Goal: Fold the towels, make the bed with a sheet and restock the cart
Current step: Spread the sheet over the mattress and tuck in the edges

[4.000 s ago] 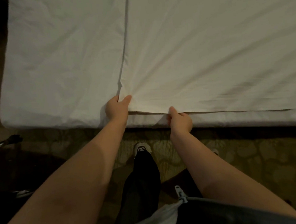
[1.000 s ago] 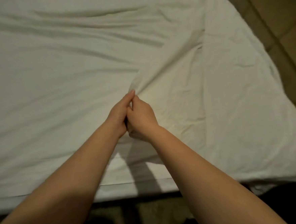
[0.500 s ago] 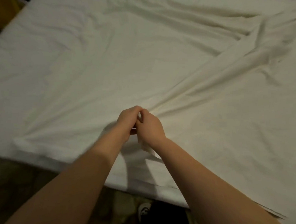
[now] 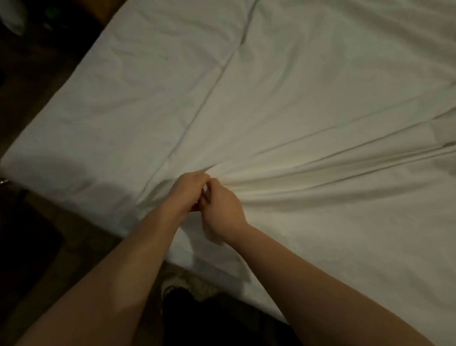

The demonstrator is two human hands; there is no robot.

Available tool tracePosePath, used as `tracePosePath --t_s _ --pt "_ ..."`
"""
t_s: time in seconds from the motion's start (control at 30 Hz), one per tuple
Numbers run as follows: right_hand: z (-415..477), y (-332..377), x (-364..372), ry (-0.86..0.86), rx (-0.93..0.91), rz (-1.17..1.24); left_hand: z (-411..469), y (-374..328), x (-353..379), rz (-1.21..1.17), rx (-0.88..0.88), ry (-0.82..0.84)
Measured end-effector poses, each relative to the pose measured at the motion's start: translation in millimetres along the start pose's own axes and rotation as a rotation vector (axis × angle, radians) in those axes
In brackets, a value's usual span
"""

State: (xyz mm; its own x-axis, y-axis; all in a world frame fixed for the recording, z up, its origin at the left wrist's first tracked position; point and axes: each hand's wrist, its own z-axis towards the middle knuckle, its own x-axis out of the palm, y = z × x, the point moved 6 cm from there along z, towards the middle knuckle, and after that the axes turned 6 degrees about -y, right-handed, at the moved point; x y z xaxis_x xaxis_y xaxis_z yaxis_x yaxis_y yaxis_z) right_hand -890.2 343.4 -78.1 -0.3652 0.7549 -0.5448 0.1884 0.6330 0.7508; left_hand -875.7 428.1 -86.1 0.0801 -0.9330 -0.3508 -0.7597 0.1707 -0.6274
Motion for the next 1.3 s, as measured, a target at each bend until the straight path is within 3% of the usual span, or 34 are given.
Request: tracePosePath --t_s 0.13,0.27,0.37,0.5,0.73,0.83,0.93,1.03,1.17,1.3 --pt "20.1 21.6 43.3 0.104 0.054 -0.105 37.3 18.4 -43.4 0.102 0.098 0.047" --pt "32.9 22.4 35.9 -0.004 0.111 -0.221 52.0 32.8 -46.4 0.235 0.216 0.152" --pt "48.1 17.8 28.7 -0.063 0.051 -0.418 61.1 49.3 -37.6 0.302 0.219 0.207" --pt "66.2 -4.3 32.6 0.109 -0.025 -0.736 63.4 72.4 -32.0 0.433 0.189 0.242" --pt "82.1 23.4 43.1 0.419 -0.274 -0.870 45.7 66.2 -51.9 0.296 0.480 -0.012" --pt "83.4 30.5 47.6 0.670 -0.240 -0.885 32.7 63.0 -58.5 0.371 0.617 -0.021" --pt "81.5 30.8 40.7 0.832 -0.164 -0.785 19.9 56.4 -61.7 0.283 0.754 -0.013" --pt "87.6 22.7 25.0 0.822 -0.151 -0.750 15.0 53.4 -64.0 0.270 0.735 -0.099" --pt "98.7 27.6 3.5 0.710 -0.217 -0.687 27.5 62.5 -69.5 0.366 0.486 -0.081" --pt "99.4 19.5 -5.4 0.826 -0.182 -0.751 29.0 60.8 -72.6 0.387 0.440 -0.111"
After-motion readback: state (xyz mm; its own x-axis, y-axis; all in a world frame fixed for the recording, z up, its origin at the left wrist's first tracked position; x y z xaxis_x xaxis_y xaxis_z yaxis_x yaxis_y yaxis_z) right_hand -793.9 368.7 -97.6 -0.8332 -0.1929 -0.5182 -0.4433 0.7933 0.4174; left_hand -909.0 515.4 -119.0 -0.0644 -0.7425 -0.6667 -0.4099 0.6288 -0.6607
